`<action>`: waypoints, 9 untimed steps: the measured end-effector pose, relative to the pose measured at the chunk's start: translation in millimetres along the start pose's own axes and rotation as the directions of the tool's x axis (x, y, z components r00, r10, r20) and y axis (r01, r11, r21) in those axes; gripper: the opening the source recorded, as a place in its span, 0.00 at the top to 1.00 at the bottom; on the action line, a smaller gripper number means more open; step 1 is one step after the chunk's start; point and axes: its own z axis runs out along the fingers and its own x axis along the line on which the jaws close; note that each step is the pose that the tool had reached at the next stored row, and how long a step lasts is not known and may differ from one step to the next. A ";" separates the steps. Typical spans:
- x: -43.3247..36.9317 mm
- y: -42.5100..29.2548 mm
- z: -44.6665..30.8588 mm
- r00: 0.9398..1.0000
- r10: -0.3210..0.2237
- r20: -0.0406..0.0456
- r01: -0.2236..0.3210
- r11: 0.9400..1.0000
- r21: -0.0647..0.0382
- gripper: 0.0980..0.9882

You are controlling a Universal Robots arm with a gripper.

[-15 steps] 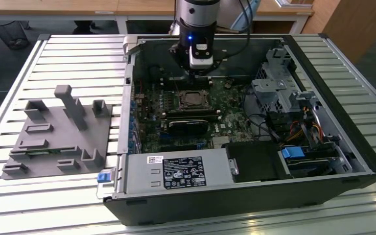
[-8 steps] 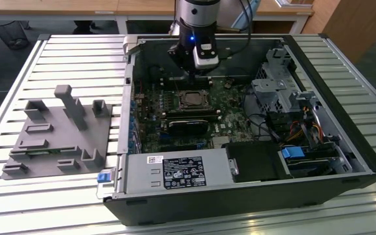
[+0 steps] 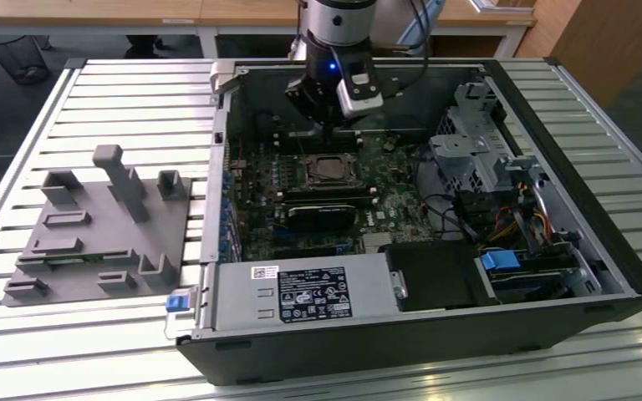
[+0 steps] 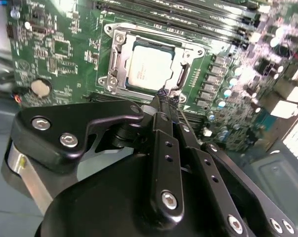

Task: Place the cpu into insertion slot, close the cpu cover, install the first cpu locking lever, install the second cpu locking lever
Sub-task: 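Install the first cpu locking lever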

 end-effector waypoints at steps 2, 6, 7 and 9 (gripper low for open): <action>0.0 0.0 0.1 0.999 -0.035 -0.002 0.035 0.999 0.001 0.99; 0.0 0.0 0.2 0.995 -0.102 -0.005 0.102 0.995 0.001 0.99; 0.0 0.0 0.2 0.993 -0.119 -0.005 0.119 0.993 0.002 0.99; 0.0 0.0 0.2 0.988 -0.152 -0.007 0.152 0.988 0.002 0.99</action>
